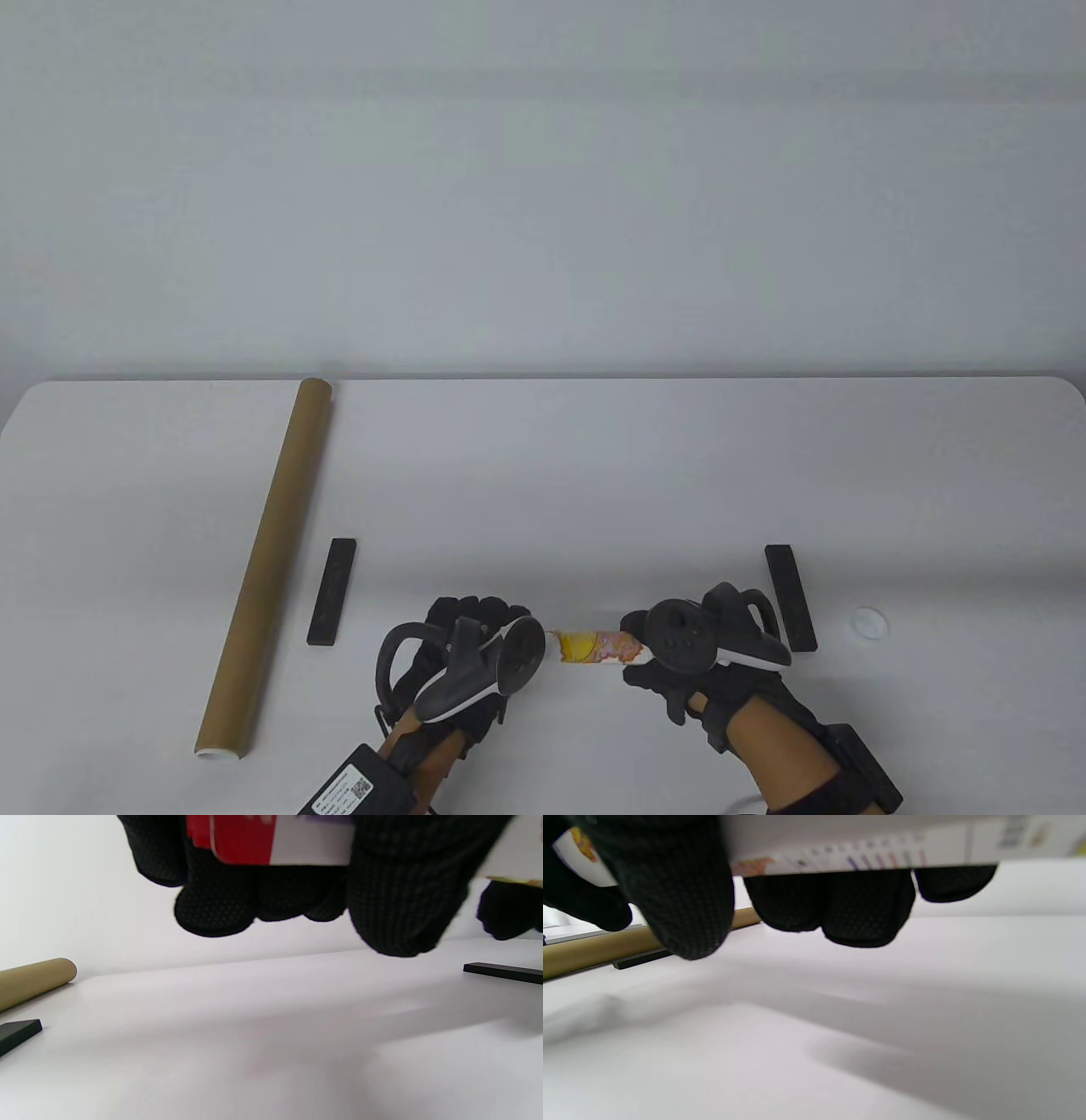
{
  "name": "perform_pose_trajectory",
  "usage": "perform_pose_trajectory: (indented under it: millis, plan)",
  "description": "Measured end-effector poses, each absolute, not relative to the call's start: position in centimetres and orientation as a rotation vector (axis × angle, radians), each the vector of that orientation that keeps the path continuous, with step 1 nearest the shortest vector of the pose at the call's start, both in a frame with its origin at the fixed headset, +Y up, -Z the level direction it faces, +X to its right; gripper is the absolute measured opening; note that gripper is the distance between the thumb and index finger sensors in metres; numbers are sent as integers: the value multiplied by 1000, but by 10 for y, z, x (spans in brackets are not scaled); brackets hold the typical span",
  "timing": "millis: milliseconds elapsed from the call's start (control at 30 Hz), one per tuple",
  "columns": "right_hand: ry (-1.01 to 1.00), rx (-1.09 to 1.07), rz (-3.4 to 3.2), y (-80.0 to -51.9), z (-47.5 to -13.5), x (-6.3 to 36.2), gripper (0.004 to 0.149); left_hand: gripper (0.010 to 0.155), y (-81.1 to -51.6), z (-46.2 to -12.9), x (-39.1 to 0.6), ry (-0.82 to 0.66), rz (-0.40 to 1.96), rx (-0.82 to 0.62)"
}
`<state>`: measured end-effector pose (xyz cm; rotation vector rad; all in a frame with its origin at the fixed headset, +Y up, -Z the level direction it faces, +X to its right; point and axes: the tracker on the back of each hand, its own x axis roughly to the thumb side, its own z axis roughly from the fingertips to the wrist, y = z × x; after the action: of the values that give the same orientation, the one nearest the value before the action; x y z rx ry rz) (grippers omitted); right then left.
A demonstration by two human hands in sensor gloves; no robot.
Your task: Roll up map and store in mailing tube
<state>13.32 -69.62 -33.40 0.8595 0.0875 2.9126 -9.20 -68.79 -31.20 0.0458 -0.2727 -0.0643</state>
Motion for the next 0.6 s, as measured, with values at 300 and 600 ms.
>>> perform_pose_trajectory:
  millis: [300,600]
  plan:
    - [-132,963,3026,-691,-319,115,70,48,-692,-316,-92,-270,27,-84]
    - [-195,1026,3075,-691,-312,100,69,47,-694,-318,-91,-283,105,-183]
